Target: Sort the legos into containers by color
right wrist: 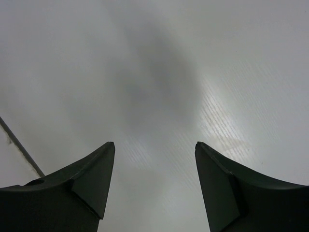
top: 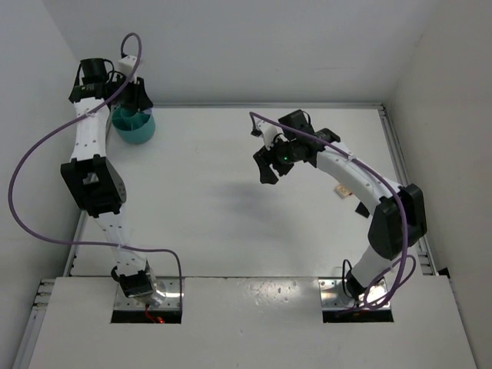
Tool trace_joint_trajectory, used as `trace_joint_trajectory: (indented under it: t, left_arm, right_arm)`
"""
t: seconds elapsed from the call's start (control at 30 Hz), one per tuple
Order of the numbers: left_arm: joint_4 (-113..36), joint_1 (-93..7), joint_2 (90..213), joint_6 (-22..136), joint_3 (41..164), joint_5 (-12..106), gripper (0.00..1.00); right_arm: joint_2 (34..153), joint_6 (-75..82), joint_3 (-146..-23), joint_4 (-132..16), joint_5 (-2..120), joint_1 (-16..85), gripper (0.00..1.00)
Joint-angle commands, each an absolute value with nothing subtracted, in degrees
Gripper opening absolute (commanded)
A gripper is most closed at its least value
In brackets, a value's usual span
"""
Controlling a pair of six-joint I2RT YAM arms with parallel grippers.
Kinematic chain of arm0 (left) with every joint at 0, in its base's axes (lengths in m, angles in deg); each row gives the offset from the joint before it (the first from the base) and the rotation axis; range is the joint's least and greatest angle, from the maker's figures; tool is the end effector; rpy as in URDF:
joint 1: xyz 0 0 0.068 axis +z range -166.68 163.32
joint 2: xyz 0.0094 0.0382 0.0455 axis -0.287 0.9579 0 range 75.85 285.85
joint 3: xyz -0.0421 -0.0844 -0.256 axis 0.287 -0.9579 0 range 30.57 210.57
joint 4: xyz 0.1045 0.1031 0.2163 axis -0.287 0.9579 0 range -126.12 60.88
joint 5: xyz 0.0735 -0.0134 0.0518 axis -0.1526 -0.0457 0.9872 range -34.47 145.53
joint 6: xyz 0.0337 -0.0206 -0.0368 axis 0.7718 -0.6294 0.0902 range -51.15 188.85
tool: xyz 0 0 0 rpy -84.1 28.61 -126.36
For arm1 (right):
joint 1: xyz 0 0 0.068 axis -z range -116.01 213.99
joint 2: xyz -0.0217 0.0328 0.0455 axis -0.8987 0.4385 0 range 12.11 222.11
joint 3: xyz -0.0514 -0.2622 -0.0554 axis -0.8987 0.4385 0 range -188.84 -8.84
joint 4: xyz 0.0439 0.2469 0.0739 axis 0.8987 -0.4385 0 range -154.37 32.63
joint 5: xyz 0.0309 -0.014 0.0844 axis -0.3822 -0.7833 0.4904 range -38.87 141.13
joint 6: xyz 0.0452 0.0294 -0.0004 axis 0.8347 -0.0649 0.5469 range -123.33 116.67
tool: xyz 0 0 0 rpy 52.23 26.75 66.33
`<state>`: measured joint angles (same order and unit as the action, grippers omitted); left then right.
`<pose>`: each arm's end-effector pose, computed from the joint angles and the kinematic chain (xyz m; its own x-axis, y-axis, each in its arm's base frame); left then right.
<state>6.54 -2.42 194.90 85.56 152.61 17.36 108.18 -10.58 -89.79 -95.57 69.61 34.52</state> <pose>0.4592 0.0939 0.3519 -0.5154 0.1023 -0.8508 0.4341 0.8872 -0.1563 0.3117 0.1891 0.2837 -0.6130 -0.4839 -0.6246 -0.7145 0.6769 0.1768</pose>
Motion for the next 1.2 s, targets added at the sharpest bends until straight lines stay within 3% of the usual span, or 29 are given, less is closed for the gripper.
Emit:
trace_joint_trajectory:
  t: [0.0, 0.17, 0.73, 1.17]
  left_arm:
    - [9.3, -2.9, 196.5, 95.7, 155.5, 24.1, 0.14]
    - [8.4, -2.9, 199.3, 101.9, 155.5, 26.7, 0.14]
    - [2.1, -1.8, 204.2, 101.8, 155.5, 33.0, 0.12]
    - [-2.4, -0.8, 207.2, 101.3, 155.5, 35.2, 0.18]
  right_arm:
    - [106.4, -9.3, -89.7, -92.7, 71.3, 35.3, 0.68]
    - [107.5, -8.8, -89.7, -92.7, 72.3, 35.3, 0.68]
    - [109.6, -8.8, -89.7, -92.7, 73.4, 35.3, 0.68]
    - [111.9, -8.8, -92.0, -93.8, 74.4, 35.3, 0.68]
